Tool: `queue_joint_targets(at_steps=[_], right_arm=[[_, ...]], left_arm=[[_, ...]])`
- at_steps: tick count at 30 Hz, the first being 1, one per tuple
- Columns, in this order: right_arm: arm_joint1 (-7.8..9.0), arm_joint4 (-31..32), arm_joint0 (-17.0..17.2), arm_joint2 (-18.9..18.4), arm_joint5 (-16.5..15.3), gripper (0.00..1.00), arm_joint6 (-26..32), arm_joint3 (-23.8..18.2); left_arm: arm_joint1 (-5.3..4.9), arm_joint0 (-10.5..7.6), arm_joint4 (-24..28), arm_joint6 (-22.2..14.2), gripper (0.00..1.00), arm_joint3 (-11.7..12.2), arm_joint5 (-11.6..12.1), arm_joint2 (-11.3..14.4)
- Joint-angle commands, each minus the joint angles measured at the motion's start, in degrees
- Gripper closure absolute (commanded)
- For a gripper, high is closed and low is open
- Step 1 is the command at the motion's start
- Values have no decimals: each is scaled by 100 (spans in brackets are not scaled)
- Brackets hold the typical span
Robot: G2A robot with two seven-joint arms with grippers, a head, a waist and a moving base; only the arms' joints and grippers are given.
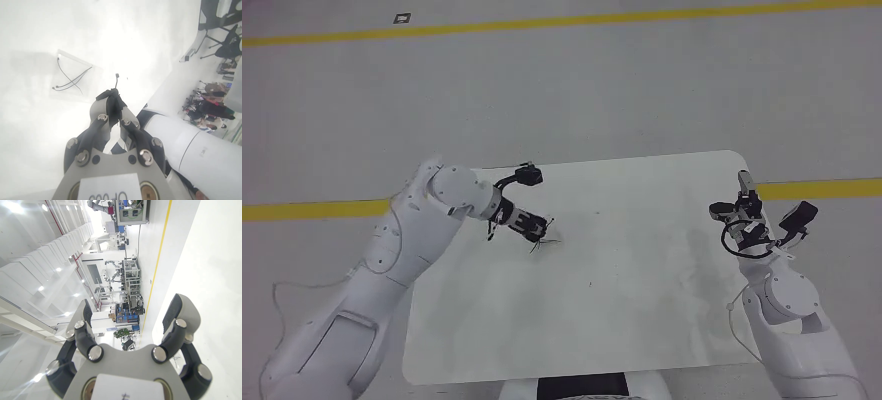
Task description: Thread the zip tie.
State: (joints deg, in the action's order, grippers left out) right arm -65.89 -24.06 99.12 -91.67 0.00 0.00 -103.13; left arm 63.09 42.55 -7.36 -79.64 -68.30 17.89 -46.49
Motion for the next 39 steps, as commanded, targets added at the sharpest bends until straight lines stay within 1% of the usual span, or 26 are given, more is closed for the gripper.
queue_joint_targets(at_steps=[1,3,4,5,6,7,9,11,14,17,21,24,25,33,35,37,39], right_arm=[[0,0,0,0,0,0,0,0],[0,0,0,0,0,0,0,0],[0,0,0,0,0,0,0,0],[0,0,0,0,0,0,0,0],[0,0,0,0,0,0,0,0],[0,0,0,0,0,0,0,0],[0,0,0,0,0,0,0,0],[0,0,0,0,0,0,0,0],[0,0,0,0,0,0,0,0],[0,0,0,0,0,0,0,0],[0,0,0,0,0,0,0,0],[0,0,0,0,0,0,0,0],[0,0,0,0,0,0,0,0],[0,0,0,0,0,0,0,0],[0,0,0,0,0,0,0,0],[0,0,0,0,0,0,0,0],[0,0,0,0,0,0,0,0]], left_arm=[[-159,-47,591,0,100,-6,159,299],[-314,-142,974,0,100,-56,159,547],[-409,-183,1302,0,100,-140,159,671],[-486,-214,1516,0,100,-205,159,746],[-563,-243,1642,0,100,-260,159,830],[-657,-276,1810,0,100,-370,159,954],[-790,-322,2063,0,100,-465,159,1094],[-923,-382,2238,0,100,-629,159,1292],[-1083,-495,2359,0,100,-770,159,1599],[-1187,-612,2492,0,100,-890,159,1840],[-1261,-737,2670,0,100,-999,159,2076],[-1290,-813,2742,0,100,-1082,159,2213],[-1292,-832,2764,0,100,-1142,159,2230],[-1292,-832,2764,0,100,-1142,159,2230],[-1288,-804,2519,237,100,-1236,128,2244],[-1300,-862,2158,346,100,-1318,12,2235],[-1331,-932,1632,462,100,-1494,-106,2216]])
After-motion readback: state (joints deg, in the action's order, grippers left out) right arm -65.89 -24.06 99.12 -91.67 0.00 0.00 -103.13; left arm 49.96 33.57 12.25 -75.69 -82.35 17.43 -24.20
